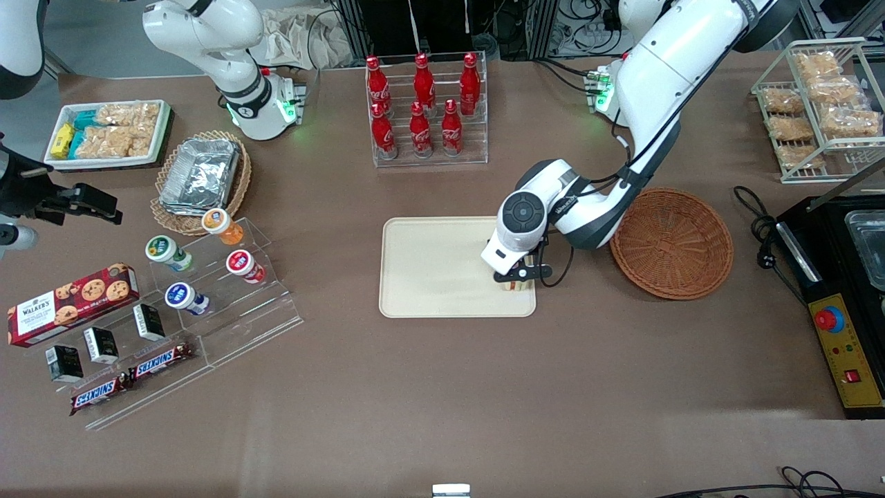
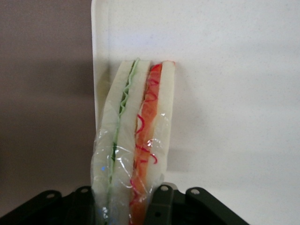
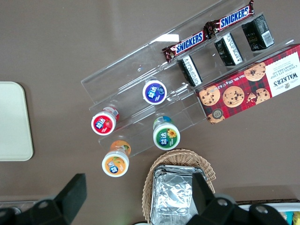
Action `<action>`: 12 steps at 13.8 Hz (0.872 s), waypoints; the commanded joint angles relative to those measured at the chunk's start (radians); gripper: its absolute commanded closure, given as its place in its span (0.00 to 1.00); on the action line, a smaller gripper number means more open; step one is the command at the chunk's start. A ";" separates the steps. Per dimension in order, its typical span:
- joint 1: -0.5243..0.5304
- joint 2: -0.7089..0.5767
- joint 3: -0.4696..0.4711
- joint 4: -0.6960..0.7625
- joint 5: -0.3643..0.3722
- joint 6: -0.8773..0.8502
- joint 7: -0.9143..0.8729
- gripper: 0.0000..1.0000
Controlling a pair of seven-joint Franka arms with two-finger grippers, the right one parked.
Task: Place sandwich from basket to tray
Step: 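Lower the sandwich onto the tray and open the left gripper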
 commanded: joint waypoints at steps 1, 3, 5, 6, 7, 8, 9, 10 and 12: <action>-0.011 0.000 0.003 0.006 0.023 0.009 -0.026 0.00; -0.009 -0.002 0.003 0.008 0.023 0.007 -0.026 0.00; -0.009 -0.011 0.003 0.011 0.023 0.001 -0.028 0.00; -0.009 -0.022 0.003 0.014 0.021 -0.004 -0.030 0.00; -0.008 -0.042 0.002 0.012 0.018 -0.005 -0.048 0.00; -0.008 -0.062 0.002 0.012 0.018 -0.022 -0.068 0.00; -0.008 -0.088 0.000 0.017 0.016 -0.056 -0.066 0.00; -0.002 -0.120 -0.001 0.021 0.007 -0.085 -0.053 0.00; 0.003 -0.181 -0.003 0.026 -0.003 -0.125 -0.054 0.00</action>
